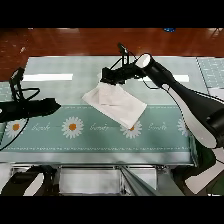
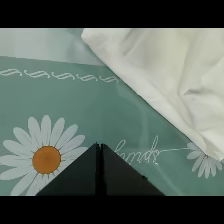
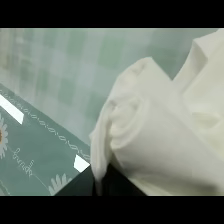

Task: Fold the shirts.

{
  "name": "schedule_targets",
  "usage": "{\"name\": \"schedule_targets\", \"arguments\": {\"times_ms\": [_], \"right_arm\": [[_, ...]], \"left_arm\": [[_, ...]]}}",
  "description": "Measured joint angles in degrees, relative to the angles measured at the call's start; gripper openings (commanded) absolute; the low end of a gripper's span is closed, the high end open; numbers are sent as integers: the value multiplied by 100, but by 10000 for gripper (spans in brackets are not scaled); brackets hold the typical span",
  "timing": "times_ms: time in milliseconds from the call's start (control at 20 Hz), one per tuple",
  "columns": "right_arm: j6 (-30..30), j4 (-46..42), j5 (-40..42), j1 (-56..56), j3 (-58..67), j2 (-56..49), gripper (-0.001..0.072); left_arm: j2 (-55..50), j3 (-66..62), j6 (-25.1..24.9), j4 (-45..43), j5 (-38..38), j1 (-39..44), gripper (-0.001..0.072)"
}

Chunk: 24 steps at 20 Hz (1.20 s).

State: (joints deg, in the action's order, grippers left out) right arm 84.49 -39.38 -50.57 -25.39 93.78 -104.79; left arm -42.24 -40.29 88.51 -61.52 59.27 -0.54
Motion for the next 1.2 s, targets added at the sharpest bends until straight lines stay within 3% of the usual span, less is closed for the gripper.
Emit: {"name": "schedule_targets", "arguments": {"times_ms": [100,250,450,700,800,900,1050,1200], "right_arm": [[28,2,170,-7,24,-70,417],[44,22,131,37,44,-94,411],[92,-201,-872,710,48,485,411],[546,-2402,-2039,2059,-850,2573,411],[909,-3174,-1823,2507,-2050,3681,411],[1303,-3351,-1276,2776,-3556,4697,411],[1633,-2774,-282,2905,-5571,5560,411],[1499,-1858,411,2702,-6623,5648,412]], "left_arm": [[2,61,2,31,-46,0,13],[4,96,2,61,-197,-20,13],[57,-280,4,57,-404,-459,13],[387,-1021,4,72,-444,-1211,13],[520,-1099,4,114,-293,-1279,13],[599,-1056,-15,162,-74,-1176,13],[647,-778,-42,201,96,-787,13],[654,-420,74,210,111,-372,13]]}}
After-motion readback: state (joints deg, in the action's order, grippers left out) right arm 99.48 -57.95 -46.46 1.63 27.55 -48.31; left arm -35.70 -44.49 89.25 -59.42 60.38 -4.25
